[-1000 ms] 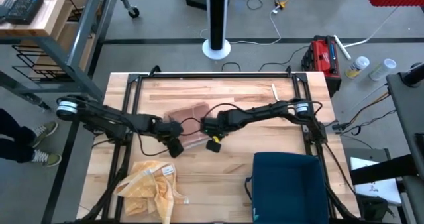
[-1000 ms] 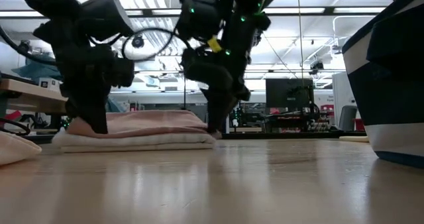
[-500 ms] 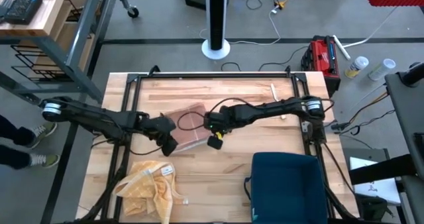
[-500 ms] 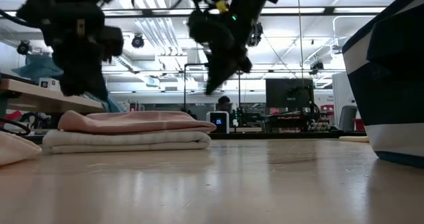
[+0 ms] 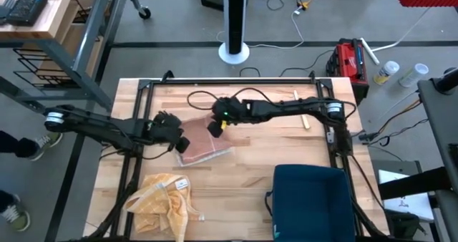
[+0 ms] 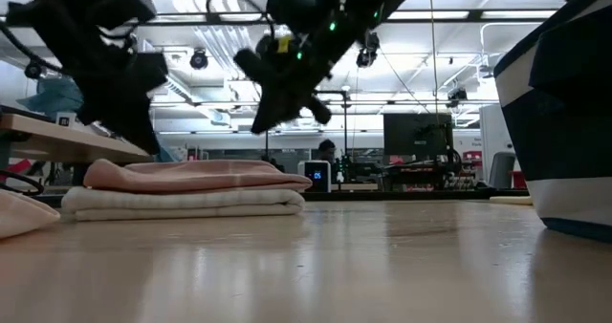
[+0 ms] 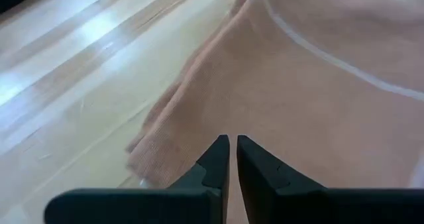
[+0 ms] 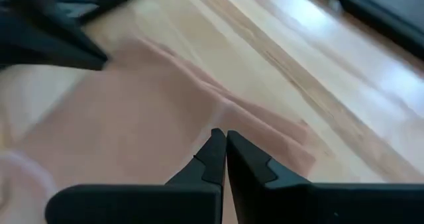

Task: Fold towel
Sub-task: Stack the brown towel on top of the white towel

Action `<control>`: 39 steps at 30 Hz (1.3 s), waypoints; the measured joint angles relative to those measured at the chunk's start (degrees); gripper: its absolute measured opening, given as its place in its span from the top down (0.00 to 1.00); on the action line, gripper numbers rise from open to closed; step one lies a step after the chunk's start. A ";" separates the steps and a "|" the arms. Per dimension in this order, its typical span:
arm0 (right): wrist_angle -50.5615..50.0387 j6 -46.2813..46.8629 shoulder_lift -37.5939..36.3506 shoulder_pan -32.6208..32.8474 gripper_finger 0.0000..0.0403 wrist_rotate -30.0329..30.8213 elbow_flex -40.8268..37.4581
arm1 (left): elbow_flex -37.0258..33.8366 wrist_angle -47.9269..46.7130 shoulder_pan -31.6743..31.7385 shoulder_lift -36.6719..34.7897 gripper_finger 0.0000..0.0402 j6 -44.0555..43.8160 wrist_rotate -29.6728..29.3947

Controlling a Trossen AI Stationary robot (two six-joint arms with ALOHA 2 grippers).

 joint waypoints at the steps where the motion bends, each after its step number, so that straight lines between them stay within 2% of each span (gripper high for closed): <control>1: 0.45 1.26 0.92 -0.34 0.98 -0.03 0.13 | -0.08 -0.08 0.01 0.89 0.95 -0.66 -0.07; 3: 0.76 2.60 2.09 -0.81 0.98 -0.32 0.22 | -0.51 -2.79 0.02 3.02 0.95 -1.48 -0.01; 9: 0.62 3.31 5.90 -0.82 0.98 -0.57 1.02 | -0.44 -2.21 0.09 8.87 0.95 -3.41 1.13; 14: -3.61 4.85 7.43 -1.04 0.98 -0.14 0.94 | -0.11 -5.60 0.08 9.60 0.95 -5.90 4.62; 21: -6.05 2.60 5.75 -0.79 0.98 -0.16 1.07 | 1.95 -8.50 -0.06 1.88 0.95 -7.37 6.28; 24: -6.21 1.74 4.21 -0.53 0.98 -0.12 1.35 | 2.70 -8.84 -0.26 -2.52 0.95 -8.20 10.35; 27: -8.55 -0.62 3.07 -0.49 0.98 -0.15 1.14 | 3.52 -9.12 -0.35 -6.28 0.95 -12.65 13.45; 34: -9.39 -2.44 1.39 -0.25 0.98 -0.61 1.27 | 2.80 -23.33 -0.28 -8.43 0.93 -30.89 7.74; 39: -9.20 -4.07 1.29 -0.01 0.98 -0.70 1.18 | 2.81 -19.94 -0.31 -6.75 0.82 -31.94 5.25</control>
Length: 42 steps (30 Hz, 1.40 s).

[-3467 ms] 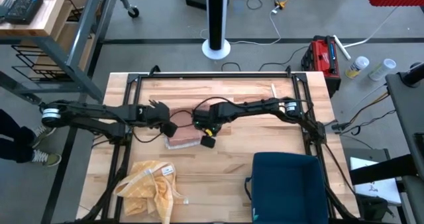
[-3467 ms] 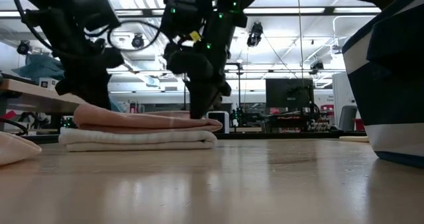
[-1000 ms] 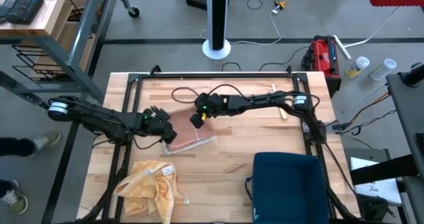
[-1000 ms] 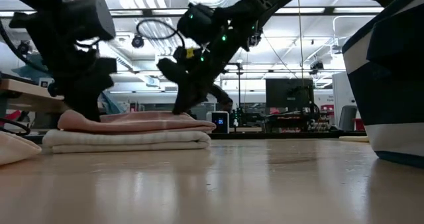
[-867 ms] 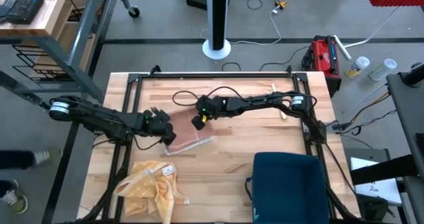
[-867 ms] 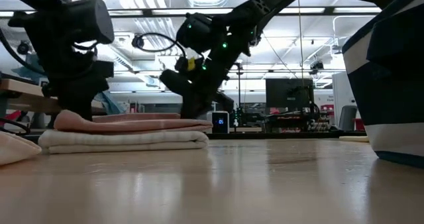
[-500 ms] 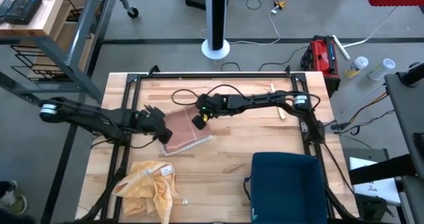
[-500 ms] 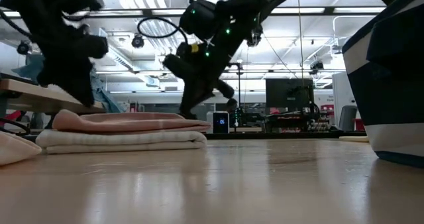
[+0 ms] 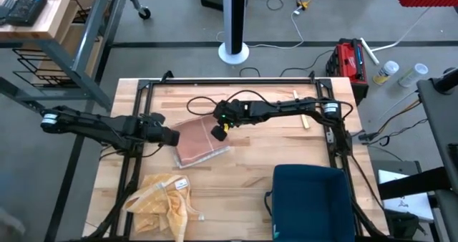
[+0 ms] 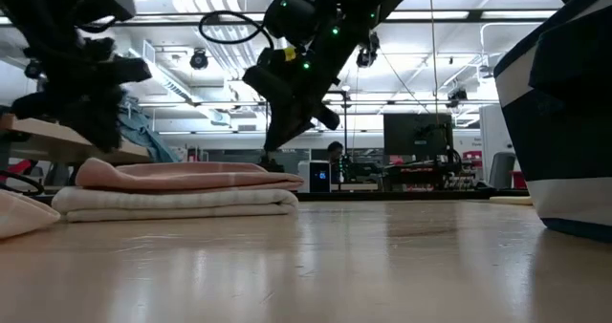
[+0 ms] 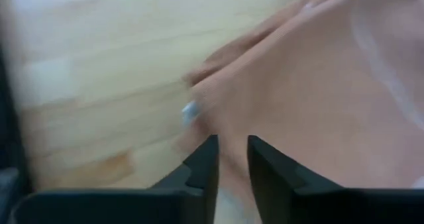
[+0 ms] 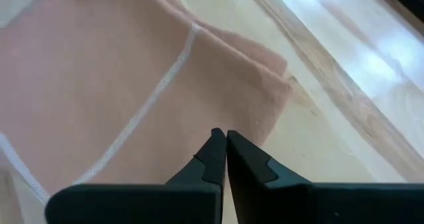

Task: Fold towel
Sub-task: Stack the brown towel on top of the white towel

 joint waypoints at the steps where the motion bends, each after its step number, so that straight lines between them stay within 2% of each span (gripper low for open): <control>1: -0.12 -0.14 0.00 0.02 0.98 -0.04 -0.02 | 0.06 0.79 0.02 0.35 0.79 0.29 -0.72; 11: -0.69 -1.56 0.02 0.91 0.98 -1.43 -0.02 | -2.19 6.88 0.25 8.36 0.49 1.76 -3.66; 15: -1.00 -1.65 0.02 1.33 0.98 -1.44 -0.04 | -2.53 7.23 0.28 12.09 0.43 0.51 -4.76; 18: -1.55 -1.76 0.02 1.61 0.98 -1.45 -0.04 | -2.51 10.89 0.28 14.61 0.42 1.61 -5.08; 23: -2.03 -1.80 0.02 2.14 0.98 -1.45 -0.07 | -2.40 16.08 0.28 17.49 0.52 6.23 -5.97; 34: -2.80 -1.63 0.00 2.99 0.98 -1.43 -0.07 | -1.22 20.39 0.00 15.76 0.96 9.34 -5.46; 36: -2.74 -1.62 0.00 2.99 0.98 -1.42 -0.07 | -1.11 20.44 -0.04 14.81 0.98 10.24 -5.03; 42: -2.43 -1.60 0.02 2.99 0.98 -1.40 -0.07 | 0.57 17.84 -0.74 12.84 0.93 11.62 -5.10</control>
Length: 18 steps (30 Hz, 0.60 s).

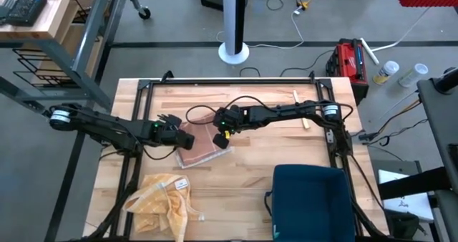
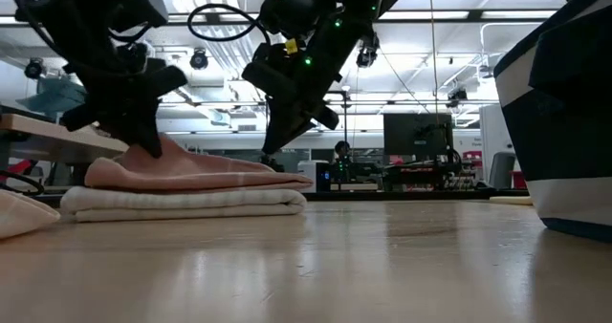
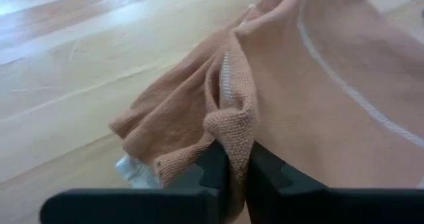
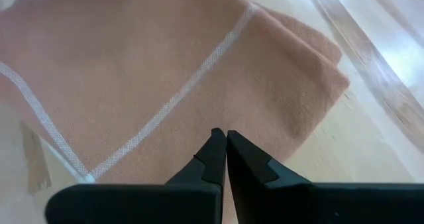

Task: Fold towel
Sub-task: Stack the brown towel on top of the white towel

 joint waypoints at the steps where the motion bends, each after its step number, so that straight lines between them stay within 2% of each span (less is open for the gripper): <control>1: -0.42 0.00 0.00 0.00 0.98 -0.02 0.00 | 0.36 -0.55 -0.17 -0.27 0.94 -0.38 0.05; 5: -1.13 0.00 0.00 0.00 0.98 0.00 0.00 | 0.55 -6.35 -0.33 -1.29 0.98 -3.27 0.53; 8: -0.79 0.00 0.02 0.00 0.98 0.00 0.00 | 0.35 -10.78 -0.33 -1.21 0.98 -5.64 0.98; 18: -0.68 0.00 0.66 0.00 0.98 0.00 0.00 | -0.94 -10.91 -0.33 1.83 0.96 -7.51 1.70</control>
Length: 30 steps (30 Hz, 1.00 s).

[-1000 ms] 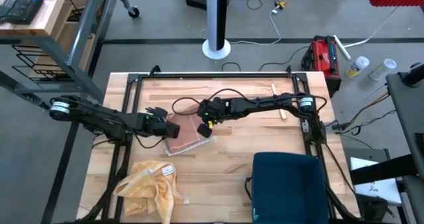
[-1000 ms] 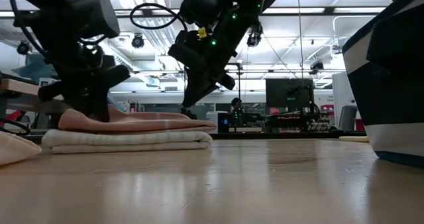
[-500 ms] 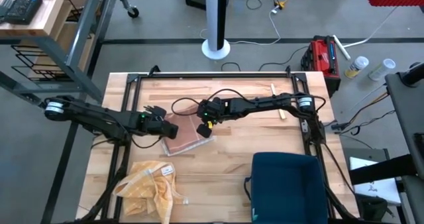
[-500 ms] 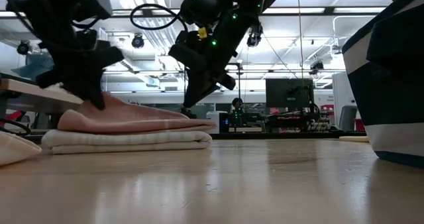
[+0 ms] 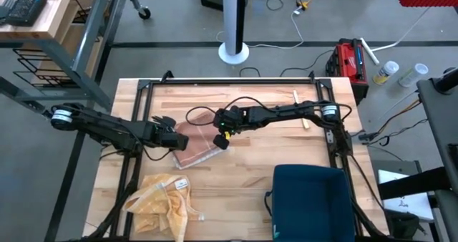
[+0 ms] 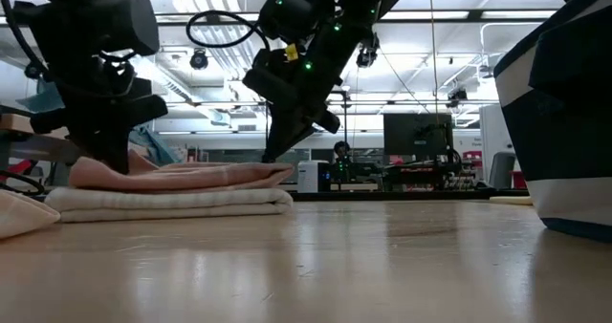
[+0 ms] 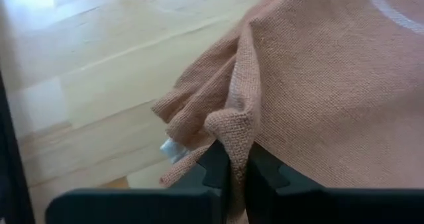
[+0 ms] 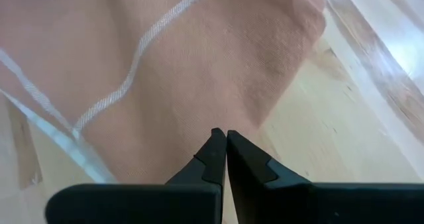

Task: Fold towel
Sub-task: Stack the brown towel on top of the white towel

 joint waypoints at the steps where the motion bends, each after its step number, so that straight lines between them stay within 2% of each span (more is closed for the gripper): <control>1: 0.06 0.05 0.03 0.02 0.98 0.00 0.00 | 0.00 0.13 0.00 0.10 0.96 0.00 0.03; 3: 0.37 0.41 0.03 0.25 0.98 -0.25 0.00 | 0.07 0.45 0.00 -0.14 0.95 -0.02 0.01; 8: 0.97 0.06 0.28 1.21 0.98 -7.49 0.00 | 1.13 1.23 0.00 -1.45 0.91 1.00 0.36; 17: -1.45 0.09 2.72 3.55 0.98 -7.58 -0.57 | 3.17 0.03 0.00 -4.10 0.83 10.76 5.16; 24: -5.35 0.48 3.28 4.40 0.98 -8.00 -0.89 | 3.21 -6.47 0.00 -5.47 0.78 10.00 7.00; 28: -5.92 0.48 2.80 4.85 0.98 -8.35 -0.87 | 3.19 -6.21 0.00 -5.77 0.77 8.21 10.78; 30: -5.95 0.48 2.15 4.90 0.98 -8.63 -0.72 | 3.19 -3.02 -0.01 -5.78 0.77 7.37 13.08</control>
